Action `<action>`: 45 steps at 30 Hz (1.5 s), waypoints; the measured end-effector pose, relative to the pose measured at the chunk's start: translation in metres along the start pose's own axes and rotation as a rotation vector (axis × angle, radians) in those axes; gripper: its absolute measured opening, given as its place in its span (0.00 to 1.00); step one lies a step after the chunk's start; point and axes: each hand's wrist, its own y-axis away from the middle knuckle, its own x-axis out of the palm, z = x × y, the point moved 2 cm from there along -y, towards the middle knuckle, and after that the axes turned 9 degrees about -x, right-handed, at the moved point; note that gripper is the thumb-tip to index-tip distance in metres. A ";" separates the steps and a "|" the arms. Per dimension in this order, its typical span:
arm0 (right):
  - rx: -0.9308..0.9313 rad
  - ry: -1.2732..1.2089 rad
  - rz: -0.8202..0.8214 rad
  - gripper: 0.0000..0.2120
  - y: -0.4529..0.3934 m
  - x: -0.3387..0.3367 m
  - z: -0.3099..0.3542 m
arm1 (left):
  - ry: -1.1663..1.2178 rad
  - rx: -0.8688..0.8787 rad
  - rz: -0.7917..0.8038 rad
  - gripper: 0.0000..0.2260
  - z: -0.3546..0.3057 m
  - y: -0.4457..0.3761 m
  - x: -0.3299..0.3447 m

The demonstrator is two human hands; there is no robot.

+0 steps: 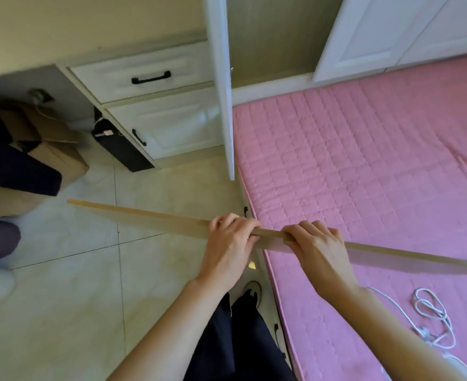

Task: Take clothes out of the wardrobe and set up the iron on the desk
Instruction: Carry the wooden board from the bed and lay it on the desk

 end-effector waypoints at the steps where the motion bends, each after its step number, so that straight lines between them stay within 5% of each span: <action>1: -0.010 -0.009 0.002 0.09 -0.003 -0.005 0.011 | -0.004 -0.017 -0.018 0.05 0.004 0.005 -0.011; 5: -0.091 -0.101 -0.029 0.13 -0.021 -0.021 0.062 | -0.016 -0.060 -0.078 0.03 0.028 0.026 -0.055; 10: -0.173 -0.132 -0.031 0.05 -0.045 -0.021 0.121 | -0.024 -0.145 -0.151 0.06 0.063 0.052 -0.107; 30: -0.325 -0.202 0.085 0.06 -0.151 0.007 0.396 | -0.041 -0.274 -0.310 0.06 0.278 0.122 -0.289; 45: -0.395 -0.121 -0.066 0.06 -0.253 -0.013 0.484 | -0.027 -0.242 -0.348 0.06 0.356 0.075 -0.394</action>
